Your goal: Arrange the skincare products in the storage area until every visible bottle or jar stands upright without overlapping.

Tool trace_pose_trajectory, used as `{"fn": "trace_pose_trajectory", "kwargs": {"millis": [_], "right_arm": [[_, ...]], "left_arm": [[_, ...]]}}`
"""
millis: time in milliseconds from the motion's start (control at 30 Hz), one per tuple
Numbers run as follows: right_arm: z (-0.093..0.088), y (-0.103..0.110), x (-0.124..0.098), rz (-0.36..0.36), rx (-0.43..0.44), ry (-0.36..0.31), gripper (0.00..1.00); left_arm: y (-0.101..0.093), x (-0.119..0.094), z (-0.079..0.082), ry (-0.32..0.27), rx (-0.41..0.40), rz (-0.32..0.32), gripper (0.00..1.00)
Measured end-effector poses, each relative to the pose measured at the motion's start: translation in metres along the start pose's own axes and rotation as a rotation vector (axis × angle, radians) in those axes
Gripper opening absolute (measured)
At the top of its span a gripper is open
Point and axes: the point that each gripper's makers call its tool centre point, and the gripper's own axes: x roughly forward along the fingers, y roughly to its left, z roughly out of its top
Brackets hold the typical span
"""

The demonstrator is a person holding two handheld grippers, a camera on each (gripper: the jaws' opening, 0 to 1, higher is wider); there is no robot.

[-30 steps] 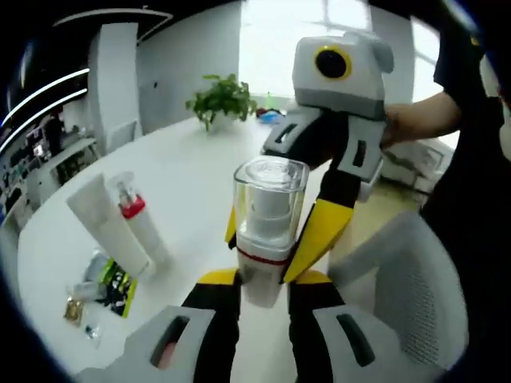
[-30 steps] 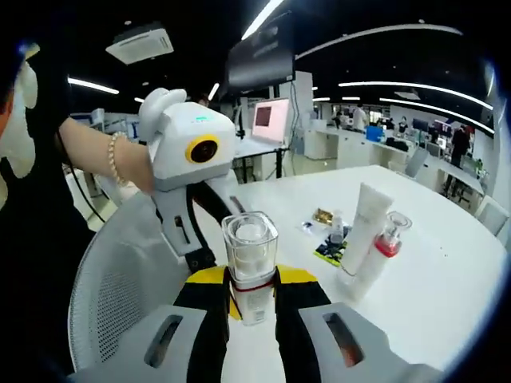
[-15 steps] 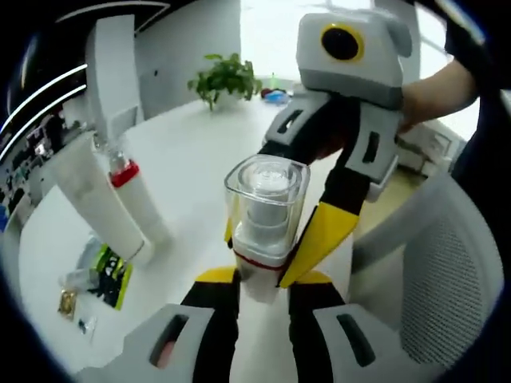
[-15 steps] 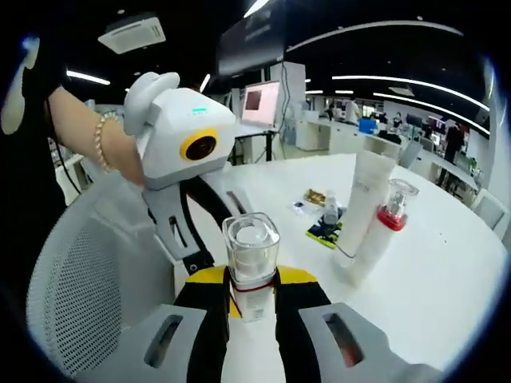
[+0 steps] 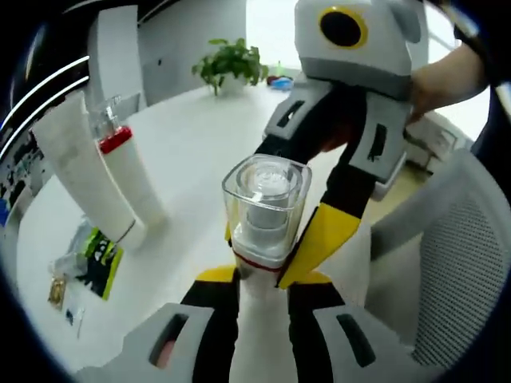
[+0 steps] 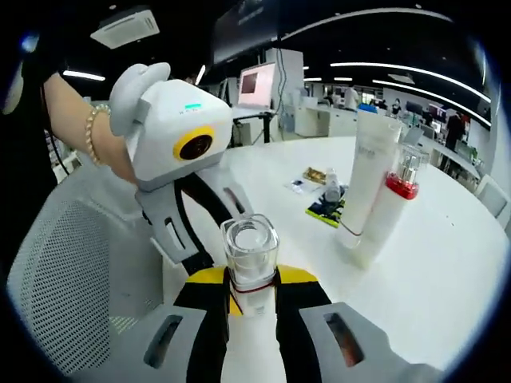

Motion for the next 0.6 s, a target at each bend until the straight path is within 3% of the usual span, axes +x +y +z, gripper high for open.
{"fn": "trace_pose_trajectory", "kwargs": {"millis": [400, 600], "right_arm": [[-0.002, -0.014, 0.005, -0.005, 0.036, -0.012, 0.21], [0.001, -0.026, 0.008, -0.010, 0.051, -0.023, 0.21]], "left_arm": [[0.007, 0.008, 0.006, -0.043, -0.036, 0.003, 0.21], [0.021, 0.013, 0.009, -0.050, -0.023, -0.004, 0.21]]}}
